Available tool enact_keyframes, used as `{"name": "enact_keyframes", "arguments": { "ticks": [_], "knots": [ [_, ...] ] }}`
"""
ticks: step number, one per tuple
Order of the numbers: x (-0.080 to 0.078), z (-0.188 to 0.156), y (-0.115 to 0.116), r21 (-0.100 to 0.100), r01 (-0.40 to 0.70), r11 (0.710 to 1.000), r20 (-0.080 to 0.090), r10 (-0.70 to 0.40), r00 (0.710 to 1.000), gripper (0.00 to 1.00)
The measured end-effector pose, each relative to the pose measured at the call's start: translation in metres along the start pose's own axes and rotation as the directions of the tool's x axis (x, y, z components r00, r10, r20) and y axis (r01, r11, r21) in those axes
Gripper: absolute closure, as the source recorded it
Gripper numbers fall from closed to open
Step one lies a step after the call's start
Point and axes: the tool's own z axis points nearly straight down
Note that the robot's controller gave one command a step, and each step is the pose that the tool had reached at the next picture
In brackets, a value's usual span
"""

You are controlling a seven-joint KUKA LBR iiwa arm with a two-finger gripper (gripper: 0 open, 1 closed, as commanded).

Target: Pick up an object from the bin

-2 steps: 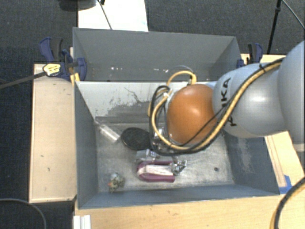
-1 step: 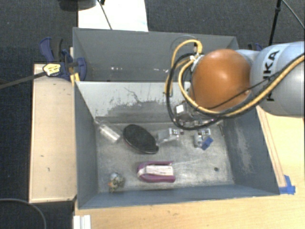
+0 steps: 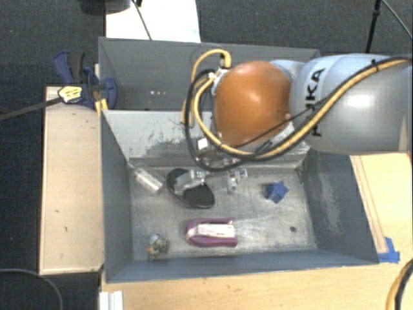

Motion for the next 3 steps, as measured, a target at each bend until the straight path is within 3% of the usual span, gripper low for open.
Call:
{"name": "enact_keyframes", "arguments": {
  "ticks": [1,2,3],
  "knots": [
    [-0.029,0.062,-0.003,-0.004,0.412,0.911,-0.003,-0.412,0.911,0.00],
    [-0.027,0.060,-0.005,-0.005,0.403,0.915,-0.006,-0.403,0.915,1.00],
    [-0.016,-0.100,0.010,0.003,0.449,0.893,-0.006,-0.449,0.893,1.00]
  ]
}}
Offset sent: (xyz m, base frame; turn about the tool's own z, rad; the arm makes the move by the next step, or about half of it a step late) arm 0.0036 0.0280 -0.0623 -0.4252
